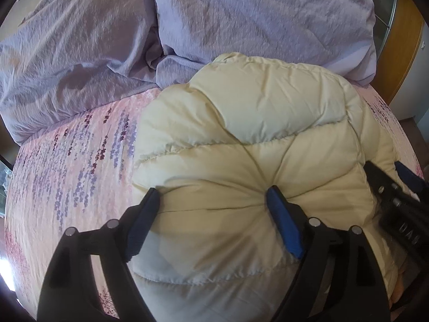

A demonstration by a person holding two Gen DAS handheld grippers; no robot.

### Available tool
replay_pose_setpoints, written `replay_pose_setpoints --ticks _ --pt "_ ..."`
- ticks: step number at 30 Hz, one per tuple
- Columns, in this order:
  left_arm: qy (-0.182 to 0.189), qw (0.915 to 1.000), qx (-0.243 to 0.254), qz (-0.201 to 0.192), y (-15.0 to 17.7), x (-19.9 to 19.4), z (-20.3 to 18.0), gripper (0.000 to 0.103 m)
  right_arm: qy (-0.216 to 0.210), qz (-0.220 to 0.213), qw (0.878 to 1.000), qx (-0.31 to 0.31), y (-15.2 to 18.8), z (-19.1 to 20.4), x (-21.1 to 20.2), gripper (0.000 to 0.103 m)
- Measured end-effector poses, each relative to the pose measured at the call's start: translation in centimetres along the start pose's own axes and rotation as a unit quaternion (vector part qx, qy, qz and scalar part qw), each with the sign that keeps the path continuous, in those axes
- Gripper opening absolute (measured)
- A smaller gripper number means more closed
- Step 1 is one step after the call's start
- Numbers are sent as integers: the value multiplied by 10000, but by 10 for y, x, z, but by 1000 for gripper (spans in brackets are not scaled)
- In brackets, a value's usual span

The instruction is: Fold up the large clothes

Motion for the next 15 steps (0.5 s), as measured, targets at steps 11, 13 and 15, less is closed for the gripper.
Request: replay_pose_setpoints --ticks 11,13,15 --pt "-19 10000 -33 -30 3 7 2 87 -54 1 9999 115 8 -4 11 88" --pt "-20 10000 -34 -41 3 8 2 88 -55 5 9999 117 7 -4 12 89" --pt "-14 10000 -36 -42 3 8 3 88 -57 10 9999 121 7 -4 13 90"
Point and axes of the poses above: each gripper's, at about its wrist camera, not at the fingertips, and x roughly the way its jaws point, z to its left, y to its underside, the point moved 9 cm from there along x, roughly the way its jaws point, and after that the axes turned 5 degrees about x, right-handed, at the moved point
